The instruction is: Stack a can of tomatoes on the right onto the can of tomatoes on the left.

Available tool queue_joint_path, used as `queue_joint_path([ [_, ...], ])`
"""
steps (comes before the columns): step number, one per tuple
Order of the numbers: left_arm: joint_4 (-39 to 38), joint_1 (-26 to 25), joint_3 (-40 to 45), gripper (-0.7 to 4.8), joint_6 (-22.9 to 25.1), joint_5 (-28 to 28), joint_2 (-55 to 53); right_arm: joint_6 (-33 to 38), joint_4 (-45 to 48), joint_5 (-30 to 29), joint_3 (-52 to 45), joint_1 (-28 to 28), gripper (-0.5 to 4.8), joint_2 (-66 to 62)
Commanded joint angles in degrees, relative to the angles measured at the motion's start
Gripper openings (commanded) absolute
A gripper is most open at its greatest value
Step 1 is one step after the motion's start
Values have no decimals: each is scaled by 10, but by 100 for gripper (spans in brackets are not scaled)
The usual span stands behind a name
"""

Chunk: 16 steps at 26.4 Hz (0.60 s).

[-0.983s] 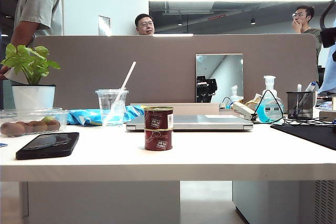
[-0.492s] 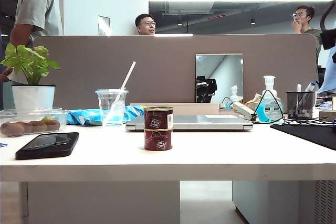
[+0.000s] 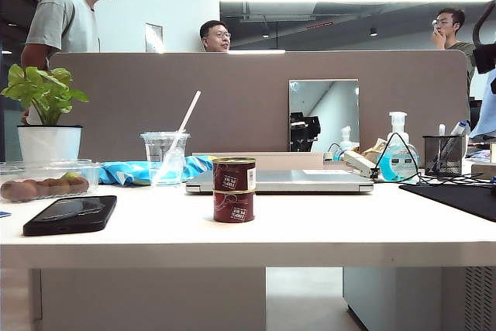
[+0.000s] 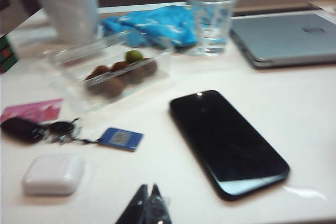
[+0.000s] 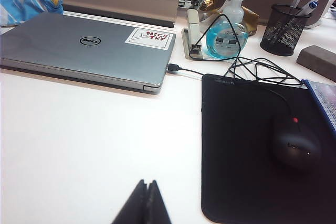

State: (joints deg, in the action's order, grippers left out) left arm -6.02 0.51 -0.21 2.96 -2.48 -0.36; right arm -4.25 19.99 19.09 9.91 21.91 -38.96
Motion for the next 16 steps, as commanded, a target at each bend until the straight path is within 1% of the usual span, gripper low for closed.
queue_joint_path([
  [1,32,-34,-3,-4,-83,3,0,2,8,3,2,0,0,1],
  [3,35,-36,-3,-4,-93,3,0,2,8,2,2,0,0,1],
  [16,29,-36,-3,-4,-94,1,0,2,7,2,2,0,0,1],
])
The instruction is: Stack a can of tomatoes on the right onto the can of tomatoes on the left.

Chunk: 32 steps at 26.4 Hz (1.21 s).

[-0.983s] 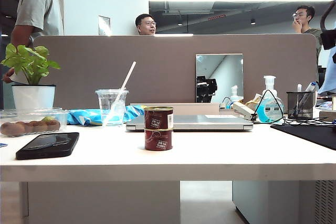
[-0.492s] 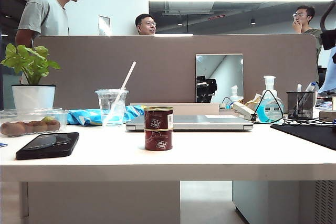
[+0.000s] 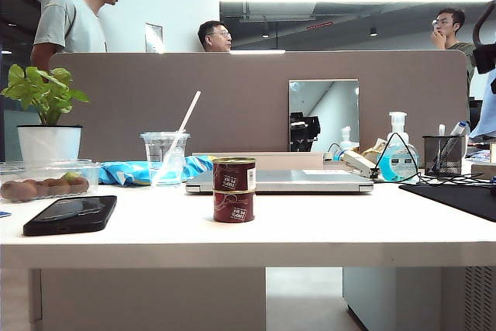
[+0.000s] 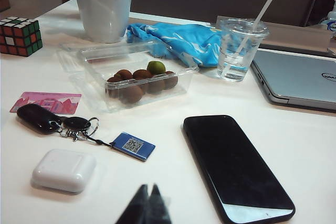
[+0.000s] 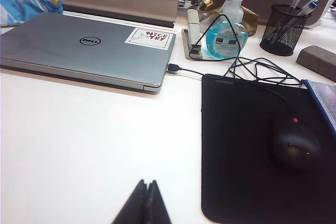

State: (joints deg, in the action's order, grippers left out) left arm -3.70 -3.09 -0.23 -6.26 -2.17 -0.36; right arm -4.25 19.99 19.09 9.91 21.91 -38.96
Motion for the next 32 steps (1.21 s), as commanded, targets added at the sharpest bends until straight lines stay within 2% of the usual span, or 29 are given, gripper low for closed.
queue_joint_path([
  [1,5,0,-3,-4,-2,-2,0,2,7,2,2,0,0,1],
  [5,5,0,-3,-4,-1,-2,0,1,-10,-5,5,13,0,5],
  [7,5,0,-3,-4,-2,-2,-1,2,-48,35,7,36,0,44],
  [9,3,1,-3,-4,-2,-17,-1,2,-75,-3,7,46,0,83],
  [11,-3,-1,-3,-4,-2,-7,-1,2,-80,-24,7,42,0,117],
  [13,-3,-1,-3,-4,-2,-6,-1,1,-79,-21,7,39,0,138],
  [14,-4,0,-3,-4,-2,-6,-1,1,-80,-10,7,32,0,154],
  [17,-5,-1,-3,-4,-2,-6,-1,4,-84,-56,5,-13,0,230],
  [21,-5,-1,-3,-4,-2,-3,-1,6,-96,-73,-10,-72,0,290],
  [29,-5,-1,-3,-4,-2,-4,-1,17,-114,-177,-63,-167,0,355],
  [32,-5,-1,-3,-4,-2,-4,-1,24,-115,-179,-82,-191,0,368],
])
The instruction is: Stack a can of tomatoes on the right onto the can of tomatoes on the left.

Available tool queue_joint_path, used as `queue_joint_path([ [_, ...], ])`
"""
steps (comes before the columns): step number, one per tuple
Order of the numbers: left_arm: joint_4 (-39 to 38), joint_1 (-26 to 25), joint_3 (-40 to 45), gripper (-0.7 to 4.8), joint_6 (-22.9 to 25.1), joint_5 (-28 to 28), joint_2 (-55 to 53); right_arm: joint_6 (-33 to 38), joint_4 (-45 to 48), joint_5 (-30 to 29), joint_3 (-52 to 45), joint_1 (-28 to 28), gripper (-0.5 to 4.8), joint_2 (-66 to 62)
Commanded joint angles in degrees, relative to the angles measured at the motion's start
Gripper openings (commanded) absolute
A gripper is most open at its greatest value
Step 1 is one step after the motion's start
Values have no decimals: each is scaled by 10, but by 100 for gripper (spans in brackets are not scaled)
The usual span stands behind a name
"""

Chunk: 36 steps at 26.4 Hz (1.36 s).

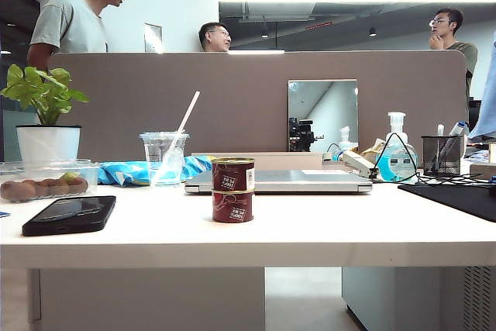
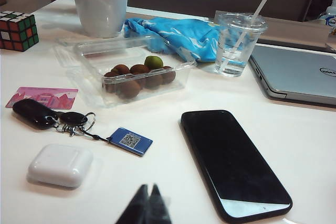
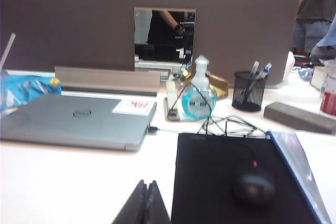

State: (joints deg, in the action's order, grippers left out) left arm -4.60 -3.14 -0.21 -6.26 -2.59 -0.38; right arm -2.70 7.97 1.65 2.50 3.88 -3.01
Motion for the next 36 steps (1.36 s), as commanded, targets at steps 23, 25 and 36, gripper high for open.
queue_joint_path([
  [23,4,0,-3,-4,-2,0,0,14,-78,-3,-24,-18,0,30],
  [25,4,0,-3,-4,-2,0,0,14,-79,-3,-24,-18,0,30],
  [36,4,0,-3,-4,-2,0,0,14,-79,-3,-24,-18,0,30],
])
